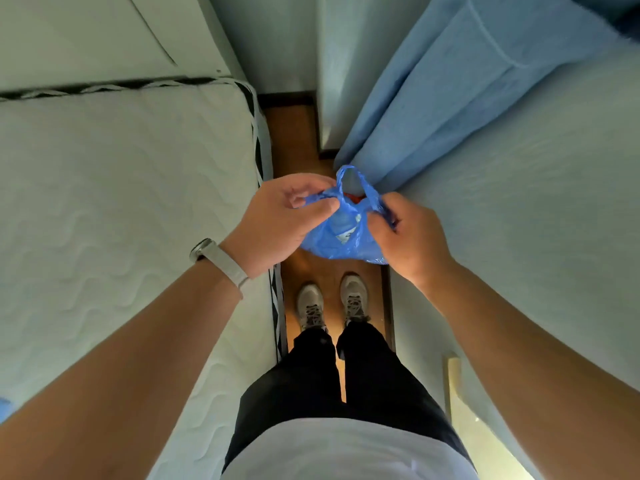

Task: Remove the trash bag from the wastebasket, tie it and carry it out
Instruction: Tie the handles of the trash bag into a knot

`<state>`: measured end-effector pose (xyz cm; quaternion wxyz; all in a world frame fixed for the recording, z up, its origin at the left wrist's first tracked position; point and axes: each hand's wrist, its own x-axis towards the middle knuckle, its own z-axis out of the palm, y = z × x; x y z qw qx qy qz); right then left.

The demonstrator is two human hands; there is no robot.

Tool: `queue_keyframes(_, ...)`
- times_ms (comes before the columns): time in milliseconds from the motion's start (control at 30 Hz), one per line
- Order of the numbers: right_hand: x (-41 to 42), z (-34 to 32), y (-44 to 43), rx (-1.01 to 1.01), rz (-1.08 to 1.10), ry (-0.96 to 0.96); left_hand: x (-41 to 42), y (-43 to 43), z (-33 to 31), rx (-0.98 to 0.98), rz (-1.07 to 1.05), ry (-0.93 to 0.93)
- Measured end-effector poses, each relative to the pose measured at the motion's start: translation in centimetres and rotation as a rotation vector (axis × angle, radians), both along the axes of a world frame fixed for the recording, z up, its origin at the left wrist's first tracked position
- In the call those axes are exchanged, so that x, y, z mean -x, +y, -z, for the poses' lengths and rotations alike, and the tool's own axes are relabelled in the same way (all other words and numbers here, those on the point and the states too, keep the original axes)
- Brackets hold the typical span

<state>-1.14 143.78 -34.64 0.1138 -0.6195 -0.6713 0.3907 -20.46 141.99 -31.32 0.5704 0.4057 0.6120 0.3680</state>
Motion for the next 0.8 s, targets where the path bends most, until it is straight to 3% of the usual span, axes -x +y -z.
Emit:
queue_keyframes(133,1.0,-5.5,-1.2,0.013,0.029,0.118,-0.1,-1.2,-5.6,-0.033,-0.095,-0.162)
queue_keyframes(467,1.4,-16.4,-4.0,0.078,-0.048,0.368,-1.8,-3.6,-14.9,-0.144,-0.099,-0.299)
queue_keyframes(667,1.6,-22.1,-3.3,-0.035,0.097,0.522,-2.7,-3.6,-19.5,-0.245,-0.067,-0.263)
queue_keyframes(800,1.3,-25.5,-2.5,0.053,0.077,0.738,-2.9,-3.4,-22.2,-0.323,-0.053,-0.230)
